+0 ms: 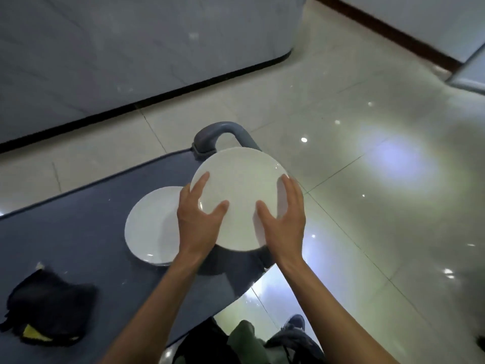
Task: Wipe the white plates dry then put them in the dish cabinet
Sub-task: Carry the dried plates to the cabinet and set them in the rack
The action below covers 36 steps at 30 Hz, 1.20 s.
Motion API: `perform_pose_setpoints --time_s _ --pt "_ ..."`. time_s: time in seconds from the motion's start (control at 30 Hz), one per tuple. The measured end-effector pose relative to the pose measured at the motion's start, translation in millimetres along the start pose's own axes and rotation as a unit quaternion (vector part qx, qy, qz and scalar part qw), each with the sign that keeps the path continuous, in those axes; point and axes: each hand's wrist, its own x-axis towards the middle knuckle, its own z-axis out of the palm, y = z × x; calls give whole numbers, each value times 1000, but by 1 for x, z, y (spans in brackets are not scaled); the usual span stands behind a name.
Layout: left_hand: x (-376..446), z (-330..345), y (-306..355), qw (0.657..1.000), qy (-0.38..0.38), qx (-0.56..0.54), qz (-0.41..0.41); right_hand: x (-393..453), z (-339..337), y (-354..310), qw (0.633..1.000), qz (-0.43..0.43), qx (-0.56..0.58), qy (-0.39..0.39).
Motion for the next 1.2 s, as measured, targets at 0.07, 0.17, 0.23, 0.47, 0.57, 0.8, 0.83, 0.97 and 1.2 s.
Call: perform_pose_setpoints --time_s 0.07,0.17,0.23,0.47,0.57,0.8,0.83,0.97,1.2 --pt "-4 27 14 999 -35 0 15 5 -30 12 1000 4 7 19" --pt "-15 77 36 997 -79 -11 26 11 -80 34 997 14 38 61" --pt "-28 114 53 993 -109 -15 34 17 -117 49 994 23 56 90" --pt "-96 252 111 975 -208 -36 70 20 -265 114 977 69 59 192" --pt "-133 312 136 964 -250 -54 69 17 -329 143 968 88 64 228" --pt "-215 428 188 930 -347 -88 77 0 -460 189 937 116 33 327" --pt "-226 442 194 925 -361 -82 83 -5 -474 195 932 121 28 341" --pt "-263 494 212 892 -433 -56 121 -26 -523 218 899 147 10 412" --pt "-348 591 245 811 -555 -21 182 -71 -605 261 814 209 6 542"
